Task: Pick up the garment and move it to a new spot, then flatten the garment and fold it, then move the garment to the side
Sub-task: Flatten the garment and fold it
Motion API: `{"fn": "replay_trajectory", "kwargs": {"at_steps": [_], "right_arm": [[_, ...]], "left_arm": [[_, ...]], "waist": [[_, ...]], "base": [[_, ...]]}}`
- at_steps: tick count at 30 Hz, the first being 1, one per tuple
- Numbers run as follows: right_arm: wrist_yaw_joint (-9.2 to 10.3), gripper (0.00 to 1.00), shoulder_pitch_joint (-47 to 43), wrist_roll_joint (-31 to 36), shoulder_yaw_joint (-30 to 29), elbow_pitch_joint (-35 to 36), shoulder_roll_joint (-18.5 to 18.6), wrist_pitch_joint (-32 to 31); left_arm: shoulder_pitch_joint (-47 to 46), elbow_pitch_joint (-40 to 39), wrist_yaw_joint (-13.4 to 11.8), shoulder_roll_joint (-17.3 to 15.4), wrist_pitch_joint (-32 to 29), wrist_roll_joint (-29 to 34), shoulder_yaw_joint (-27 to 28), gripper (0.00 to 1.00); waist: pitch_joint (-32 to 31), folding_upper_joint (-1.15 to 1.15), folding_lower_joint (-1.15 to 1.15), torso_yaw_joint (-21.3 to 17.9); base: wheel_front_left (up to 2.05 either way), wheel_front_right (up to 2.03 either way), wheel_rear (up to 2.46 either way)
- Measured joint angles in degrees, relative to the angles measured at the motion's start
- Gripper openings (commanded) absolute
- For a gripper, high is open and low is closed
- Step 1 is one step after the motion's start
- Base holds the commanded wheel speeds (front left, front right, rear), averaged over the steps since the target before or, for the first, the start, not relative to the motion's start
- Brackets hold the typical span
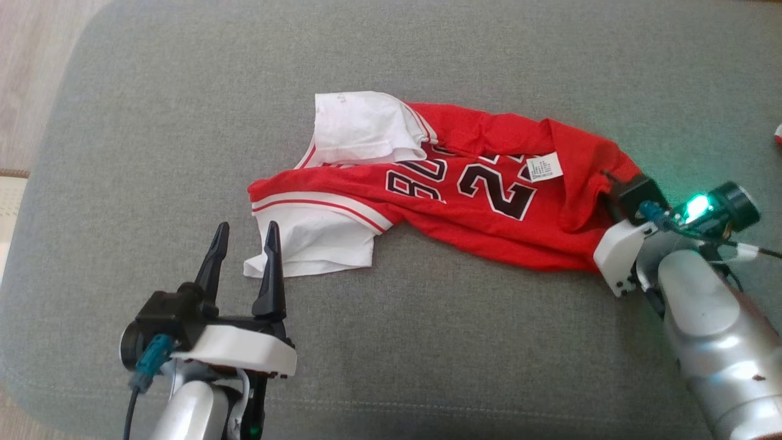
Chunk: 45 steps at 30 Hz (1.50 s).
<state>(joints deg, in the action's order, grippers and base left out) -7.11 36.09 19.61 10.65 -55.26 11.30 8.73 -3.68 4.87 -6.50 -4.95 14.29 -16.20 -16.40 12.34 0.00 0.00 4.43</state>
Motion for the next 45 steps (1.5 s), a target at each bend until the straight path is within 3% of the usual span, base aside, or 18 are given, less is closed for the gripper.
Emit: {"fn": "replay_trajectory", "kwargs": {"at_steps": [5, 14, 21, 25, 31, 34, 41, 42, 45], "right_arm": [[0.00, 0.00, 2.83, -2.49, -1.87, 1.48, -0.05, 1.69], [0.00, 0.00, 9.46, -15.16, -0.51, 8.79, -1.09, 1.92], [0.00, 0.00, 9.56, -21.91, 4.00, 21.60, 1.08, -3.90], [0.00, 0.00, 10.13, -22.54, 4.20, 24.79, 1.88, -7.10], [0.00, 0.00, 16.29, -17.72, -2.85, 20.01, 2.15, -7.80], [0.00, 0.00, 20.04, -13.28, -7.56, 12.60, 2.11, -7.00], [0.00, 0.00, 23.87, -6.33, -11.27, -0.46, 2.04, -5.48], [0.00, 0.04, 24.31, -5.37, -11.92, -1.77, 2.04, -4.90], [0.00, 1.00, 26.07, -3.10, -14.17, -4.65, 1.93, -3.24]], "left_arm": [[0.00, -0.33, 0.03, 0.38, 0.00, 0.02, 0.25, 1.00], [0.11, -0.35, 0.99, 1.35, 0.00, 0.49, 0.25, 1.00], [1.45, -0.52, 1.03, 1.53, 0.00, 0.52, 0.48, 1.00], [1.16, -0.80, 1.74, 1.62, 0.00, 0.81, 0.40, 1.00], [0.93, -0.41, 2.48, 1.75, 0.00, 1.00, -0.73, 1.00], [0.60, 0.37, 2.81, 1.89, 0.01, 1.00, -1.88, 1.00], [0.42, 1.33, 2.98, 1.98, 0.00, 0.89, -4.08, 1.00], [0.42, 1.33, 2.97, 1.98, 0.00, 0.88, -4.44, 1.00], [0.41, 1.34, 2.96, 2.02, 0.00, 0.37, -5.30, 1.00]], "waist": [[0.38, 0.00, 0.00, -0.05], [-0.15, 0.00, 0.00, 0.36], [-0.38, 0.00, 0.00, 0.78], [0.47, 0.00, 0.00, 1.37], [1.32, 0.00, 0.00, 4.20], [1.58, 0.00, 0.00, 7.00], [2.25, 0.00, 0.00, 12.00], [2.43, 0.00, 0.00, 12.66], [3.25, 0.00, 0.00, 14.06]], "base": [[0.00, 0.00, 0.00], [0.00, 0.00, 0.00], [0.00, 0.00, 0.00], [0.00, 0.00, 0.00], [0.00, 0.00, 0.00], [0.00, 0.00, 0.00], [0.00, 0.00, 0.00], [0.00, 0.00, 0.00], [0.00, 0.00, 0.00]]}}
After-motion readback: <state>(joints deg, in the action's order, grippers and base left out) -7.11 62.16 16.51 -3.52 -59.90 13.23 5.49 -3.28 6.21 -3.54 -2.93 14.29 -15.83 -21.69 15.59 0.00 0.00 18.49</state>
